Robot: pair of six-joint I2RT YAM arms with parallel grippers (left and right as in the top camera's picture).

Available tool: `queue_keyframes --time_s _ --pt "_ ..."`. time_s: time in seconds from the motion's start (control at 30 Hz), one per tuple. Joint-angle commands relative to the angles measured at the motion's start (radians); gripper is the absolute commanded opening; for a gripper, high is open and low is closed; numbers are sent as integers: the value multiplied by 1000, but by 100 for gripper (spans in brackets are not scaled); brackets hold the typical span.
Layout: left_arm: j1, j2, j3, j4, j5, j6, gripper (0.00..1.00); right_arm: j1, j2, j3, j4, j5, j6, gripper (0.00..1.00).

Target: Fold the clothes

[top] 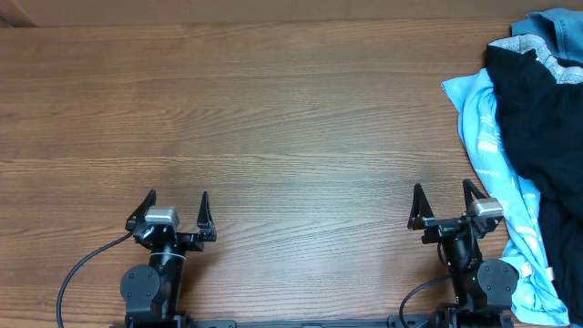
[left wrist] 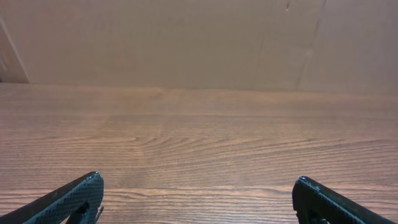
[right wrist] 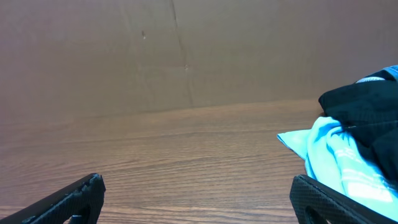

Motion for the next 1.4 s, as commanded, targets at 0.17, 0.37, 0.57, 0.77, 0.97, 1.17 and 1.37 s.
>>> queue_keyframes --time_s 0.17,0.37,0.57,0.77,0.97,1.17,1.37 --pt "4 -13 -3 0 11 12 100 -6 -8 -11 5 13 0 100" --pt "4 -13 -3 0 11 12 100 -6 -8 -11 5 13 0 100" --pt "4 -13 -3 0 11 12 100 -6 -8 -11 8 13 0 100" --pt "4 -13 -3 5 11 12 100 -6 -8 -10 28 13 0 100" --pt "4 -13 -3 40 140 12 100 -6 -8 3 42 13 62 100" --pt "4 41 210 -43 143 24 100 -6 -4 155 -82 2 106 100" --pt "4 389 539 -129 210 39 100 -6 117 408 -244 6 106 100"
